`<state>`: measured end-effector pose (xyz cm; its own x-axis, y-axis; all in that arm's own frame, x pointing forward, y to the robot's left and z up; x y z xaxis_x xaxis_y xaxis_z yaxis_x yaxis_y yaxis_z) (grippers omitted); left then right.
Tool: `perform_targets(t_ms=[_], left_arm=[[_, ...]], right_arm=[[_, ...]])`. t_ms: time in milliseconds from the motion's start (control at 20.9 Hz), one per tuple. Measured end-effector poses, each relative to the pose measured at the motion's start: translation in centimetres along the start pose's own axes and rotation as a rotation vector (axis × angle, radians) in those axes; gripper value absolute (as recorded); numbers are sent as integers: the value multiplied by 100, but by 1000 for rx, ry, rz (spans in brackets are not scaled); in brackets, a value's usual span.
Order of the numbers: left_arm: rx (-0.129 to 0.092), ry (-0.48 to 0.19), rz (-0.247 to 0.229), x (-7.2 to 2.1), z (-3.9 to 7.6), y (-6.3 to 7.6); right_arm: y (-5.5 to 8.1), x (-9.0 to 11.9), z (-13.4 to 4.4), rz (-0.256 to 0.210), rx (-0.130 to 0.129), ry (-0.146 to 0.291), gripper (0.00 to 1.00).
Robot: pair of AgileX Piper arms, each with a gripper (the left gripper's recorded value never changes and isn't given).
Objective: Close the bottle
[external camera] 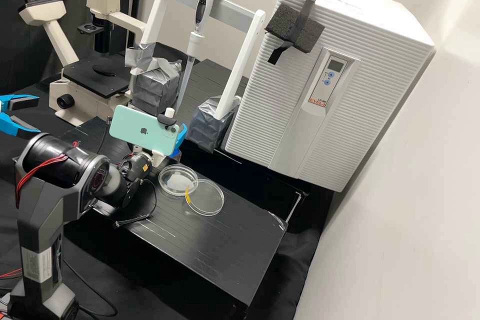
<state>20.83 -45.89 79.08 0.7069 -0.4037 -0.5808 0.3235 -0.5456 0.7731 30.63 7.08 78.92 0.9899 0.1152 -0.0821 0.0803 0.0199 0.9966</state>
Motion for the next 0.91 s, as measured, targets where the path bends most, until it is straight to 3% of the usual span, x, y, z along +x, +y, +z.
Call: perform_targets(t_ms=[671,911], left_arm=[[13,-8,-4,11,11,-6],[13,-8,-4,11,11,-6]], right_arm=[[32,-3,40,7,-3,-10,0],[-30,-57,61,-14,7,-23,0]])
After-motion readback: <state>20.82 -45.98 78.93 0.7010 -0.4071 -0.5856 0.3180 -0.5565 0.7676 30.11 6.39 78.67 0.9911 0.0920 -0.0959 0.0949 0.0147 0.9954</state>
